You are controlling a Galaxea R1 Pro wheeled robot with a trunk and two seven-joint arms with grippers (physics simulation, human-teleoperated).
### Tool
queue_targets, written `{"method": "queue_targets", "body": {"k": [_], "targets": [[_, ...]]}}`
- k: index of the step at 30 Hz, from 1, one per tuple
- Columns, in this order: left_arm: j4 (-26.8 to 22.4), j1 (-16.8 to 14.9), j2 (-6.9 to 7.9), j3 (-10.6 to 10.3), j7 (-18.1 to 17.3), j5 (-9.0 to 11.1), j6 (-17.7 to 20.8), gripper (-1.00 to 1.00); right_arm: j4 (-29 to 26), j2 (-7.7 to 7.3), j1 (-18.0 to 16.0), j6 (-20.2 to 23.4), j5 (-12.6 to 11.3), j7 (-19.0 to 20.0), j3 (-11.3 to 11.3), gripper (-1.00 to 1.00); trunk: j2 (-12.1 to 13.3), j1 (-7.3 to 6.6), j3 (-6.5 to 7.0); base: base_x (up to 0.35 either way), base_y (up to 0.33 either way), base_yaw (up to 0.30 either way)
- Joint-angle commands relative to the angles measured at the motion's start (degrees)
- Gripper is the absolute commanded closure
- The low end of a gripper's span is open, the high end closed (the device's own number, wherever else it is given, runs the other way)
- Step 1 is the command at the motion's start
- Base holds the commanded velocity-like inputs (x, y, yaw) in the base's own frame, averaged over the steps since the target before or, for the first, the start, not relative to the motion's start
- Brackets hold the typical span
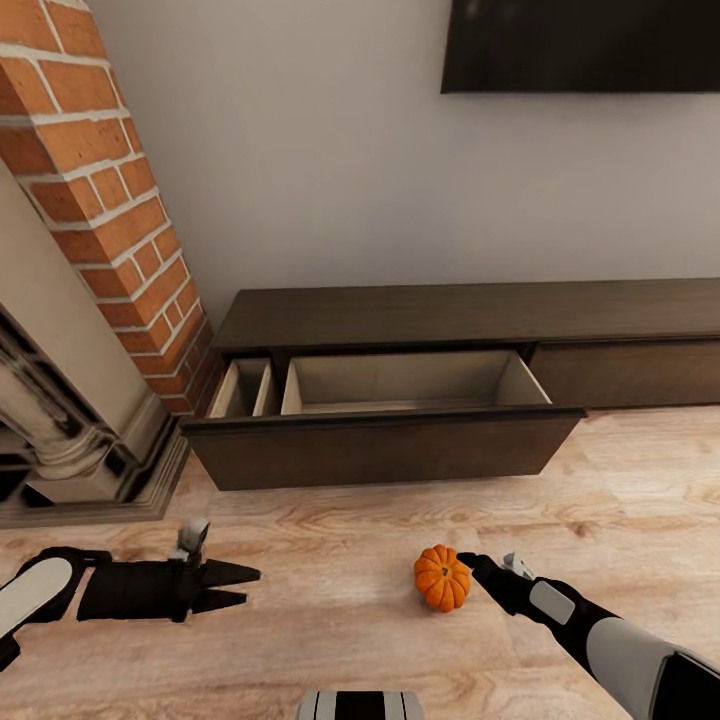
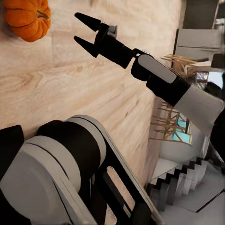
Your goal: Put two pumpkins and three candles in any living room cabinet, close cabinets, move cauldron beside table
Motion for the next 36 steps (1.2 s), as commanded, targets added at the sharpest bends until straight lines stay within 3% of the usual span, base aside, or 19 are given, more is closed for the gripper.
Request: {"method": "queue_targets", "body": {"k": [1,3,7,13,20,36], "targets": [[0.0,-0.1,1.76,0.1,-2.8,-0.6,0.0,-1.0,0.0,-0.05,0.0,0.2,-0.5,0.3,0.4,-1.0,0.0,-0.01,-0.04,0.0,0.0,0.0],[0.0,-0.1,3.72,0.4,-5.5,-0.8,0.0,-1.0,0.0,-0.15,0.0,0.1,-0.5,0.4,0.4,-1.0,0.0,0.04,-0.49,0.0,0.0,0.0],[-0.1,-0.1,4.75,0.2,-7.2,-0.8,-0.1,-1.0,-0.1,-0.35,0.0,-0.1,-0.5,1.2,0.4,-1.0,-0.1,0.15,-1.37,0.0,0.0,0.0],[-0.2,-0.1,4.92,0.4,-7.8,-0.8,-0.1,-1.0,0.0,-0.75,0.0,-0.1,-0.5,2.9,0.4,-1.0,-0.1,0.2,-1.82,0.0,0.0,0.0],[-0.3,-0.1,4.87,0.7,-7.9,-0.7,-0.1,-1.0,0.2,-2.86,0.1,-0.3,-0.5,5.8,0.3,-1.0,-0.2,0.38,-3.37,0.0,0.0,0.0],[-0.2,-0.1,4.86,0.7,-7.9,-0.8,-0.1,-1.0,1.7,-3.12,0.1,-2.0,-0.6,10.2,0.2,-1.0,-0.4,0.79,-6.91,0.0,0.0,0.0]]}}
